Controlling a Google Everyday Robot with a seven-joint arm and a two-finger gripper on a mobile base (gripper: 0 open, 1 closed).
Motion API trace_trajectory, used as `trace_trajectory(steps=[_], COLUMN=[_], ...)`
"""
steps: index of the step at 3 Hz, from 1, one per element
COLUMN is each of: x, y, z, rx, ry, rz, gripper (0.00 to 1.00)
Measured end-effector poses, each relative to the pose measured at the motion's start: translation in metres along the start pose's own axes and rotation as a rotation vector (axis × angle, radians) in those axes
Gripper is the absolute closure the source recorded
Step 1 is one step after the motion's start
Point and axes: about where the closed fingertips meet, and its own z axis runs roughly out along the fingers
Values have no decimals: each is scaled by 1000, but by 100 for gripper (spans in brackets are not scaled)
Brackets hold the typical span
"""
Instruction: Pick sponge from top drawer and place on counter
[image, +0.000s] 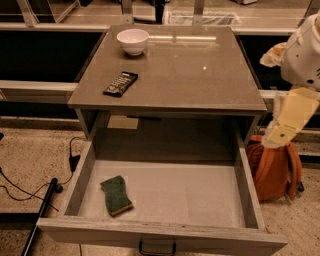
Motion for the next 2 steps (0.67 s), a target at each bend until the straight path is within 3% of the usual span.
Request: trace_trajectory(steps=[1, 2], x=[-59, -111], y=[19, 53], z=[51, 133], rx=[-41, -121], ry=[-141, -268], rz=[-98, -235], gripper=[0, 0])
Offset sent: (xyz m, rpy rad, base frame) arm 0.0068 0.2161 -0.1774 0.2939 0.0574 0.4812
